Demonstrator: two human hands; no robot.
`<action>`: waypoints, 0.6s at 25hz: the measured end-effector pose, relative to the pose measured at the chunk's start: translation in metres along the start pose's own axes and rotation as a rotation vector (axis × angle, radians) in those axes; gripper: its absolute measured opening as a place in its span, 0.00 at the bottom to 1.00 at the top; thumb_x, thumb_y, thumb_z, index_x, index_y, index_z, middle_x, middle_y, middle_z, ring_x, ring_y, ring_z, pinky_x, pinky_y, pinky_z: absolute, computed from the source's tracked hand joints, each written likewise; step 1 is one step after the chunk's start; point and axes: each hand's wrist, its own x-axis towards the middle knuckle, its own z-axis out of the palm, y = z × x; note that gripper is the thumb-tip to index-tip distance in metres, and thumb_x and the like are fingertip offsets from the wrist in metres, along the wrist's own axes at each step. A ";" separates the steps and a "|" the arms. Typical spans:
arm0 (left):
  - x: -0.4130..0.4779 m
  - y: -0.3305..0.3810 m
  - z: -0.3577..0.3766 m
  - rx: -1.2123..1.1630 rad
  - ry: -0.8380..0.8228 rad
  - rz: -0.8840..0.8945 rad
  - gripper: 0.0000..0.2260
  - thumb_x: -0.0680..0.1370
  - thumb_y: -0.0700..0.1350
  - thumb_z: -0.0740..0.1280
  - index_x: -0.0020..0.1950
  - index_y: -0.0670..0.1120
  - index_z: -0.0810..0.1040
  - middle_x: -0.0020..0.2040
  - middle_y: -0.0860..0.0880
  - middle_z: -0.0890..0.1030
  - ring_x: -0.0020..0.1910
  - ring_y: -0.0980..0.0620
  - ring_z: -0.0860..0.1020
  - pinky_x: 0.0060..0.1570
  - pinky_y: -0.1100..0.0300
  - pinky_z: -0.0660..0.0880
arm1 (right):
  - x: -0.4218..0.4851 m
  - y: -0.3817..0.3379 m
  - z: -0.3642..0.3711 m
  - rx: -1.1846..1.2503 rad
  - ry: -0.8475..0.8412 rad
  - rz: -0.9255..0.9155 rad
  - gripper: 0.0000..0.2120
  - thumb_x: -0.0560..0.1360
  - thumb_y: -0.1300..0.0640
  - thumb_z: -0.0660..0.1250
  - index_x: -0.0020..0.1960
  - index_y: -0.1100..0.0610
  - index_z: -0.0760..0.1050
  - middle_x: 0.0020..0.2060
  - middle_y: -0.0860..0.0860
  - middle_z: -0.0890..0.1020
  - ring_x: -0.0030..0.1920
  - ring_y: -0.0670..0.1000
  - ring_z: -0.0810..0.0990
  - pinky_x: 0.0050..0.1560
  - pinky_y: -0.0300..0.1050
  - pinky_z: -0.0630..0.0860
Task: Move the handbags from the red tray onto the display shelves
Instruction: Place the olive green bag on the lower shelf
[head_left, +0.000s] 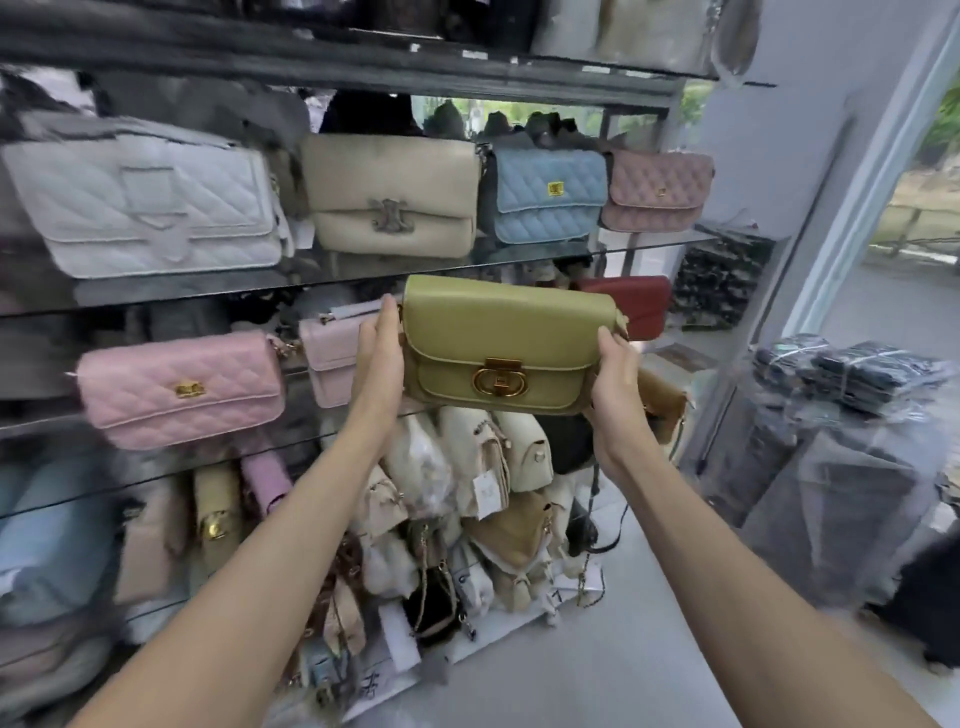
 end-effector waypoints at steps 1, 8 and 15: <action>0.010 -0.003 -0.026 0.006 0.040 -0.003 0.28 0.65 0.83 0.55 0.52 0.66 0.77 0.62 0.55 0.82 0.64 0.50 0.78 0.65 0.39 0.73 | -0.001 0.006 0.025 -0.001 -0.036 0.012 0.34 0.75 0.32 0.57 0.77 0.44 0.61 0.71 0.48 0.72 0.68 0.51 0.73 0.71 0.60 0.72; 0.047 0.002 -0.210 0.001 0.294 -0.071 0.28 0.65 0.80 0.60 0.52 0.63 0.80 0.54 0.52 0.85 0.57 0.45 0.82 0.60 0.37 0.77 | -0.035 0.042 0.204 -0.006 -0.198 0.050 0.24 0.83 0.42 0.58 0.76 0.49 0.61 0.70 0.48 0.69 0.69 0.50 0.69 0.76 0.54 0.64; 0.037 0.000 -0.347 -0.046 0.448 -0.058 0.11 0.82 0.63 0.59 0.48 0.58 0.72 0.50 0.54 0.80 0.48 0.53 0.78 0.52 0.48 0.77 | -0.096 0.082 0.344 -0.081 -0.238 0.044 0.24 0.81 0.42 0.59 0.74 0.52 0.67 0.69 0.51 0.74 0.68 0.53 0.72 0.72 0.53 0.65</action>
